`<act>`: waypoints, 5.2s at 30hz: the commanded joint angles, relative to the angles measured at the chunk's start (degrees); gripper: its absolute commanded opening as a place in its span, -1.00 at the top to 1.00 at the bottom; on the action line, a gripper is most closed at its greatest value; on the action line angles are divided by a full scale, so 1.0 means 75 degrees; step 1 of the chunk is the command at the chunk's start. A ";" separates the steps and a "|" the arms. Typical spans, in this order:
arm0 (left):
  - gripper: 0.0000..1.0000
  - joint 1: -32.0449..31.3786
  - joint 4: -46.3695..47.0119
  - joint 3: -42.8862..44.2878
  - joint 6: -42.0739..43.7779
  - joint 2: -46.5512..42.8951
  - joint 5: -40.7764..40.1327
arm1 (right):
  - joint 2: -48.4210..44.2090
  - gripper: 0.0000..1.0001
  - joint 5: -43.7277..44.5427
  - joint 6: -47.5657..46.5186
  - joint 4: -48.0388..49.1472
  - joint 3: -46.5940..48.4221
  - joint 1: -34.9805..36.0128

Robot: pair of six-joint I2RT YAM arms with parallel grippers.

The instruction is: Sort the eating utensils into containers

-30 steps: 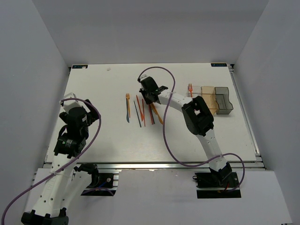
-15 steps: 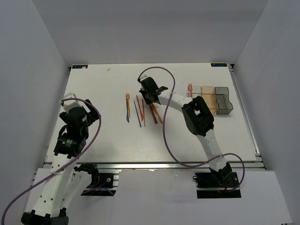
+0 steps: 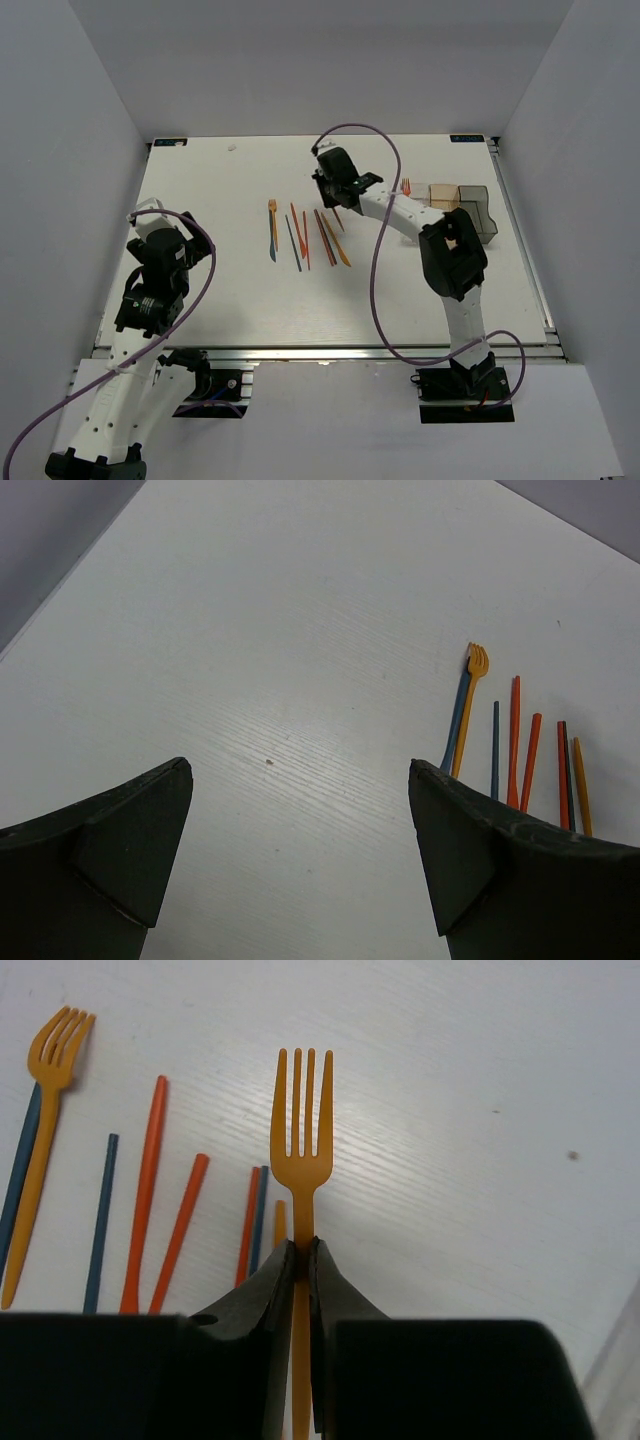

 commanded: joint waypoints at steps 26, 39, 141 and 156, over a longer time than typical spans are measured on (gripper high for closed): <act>-0.96 -0.0019 0.0165 -0.0037 0.0095 0.0248 0.0163 | -0.1607 0.90 0.0472 -0.0088 0.1454 -0.2597 -0.3337; -0.96 -0.0019 0.0188 -0.0049 0.0106 0.0271 0.0210 | -0.1641 0.42 0.0342 0.0216 0.1607 -0.2996 -0.3361; -0.06 -0.1519 0.1183 0.5764 -0.0117 1.0244 0.0619 | -0.5110 0.26 0.0717 0.1705 0.0283 -0.5750 0.0471; 0.27 -0.1519 0.1278 0.6279 0.0024 1.0912 0.0831 | -0.5052 0.26 0.0694 0.1670 0.0318 -0.5797 0.0471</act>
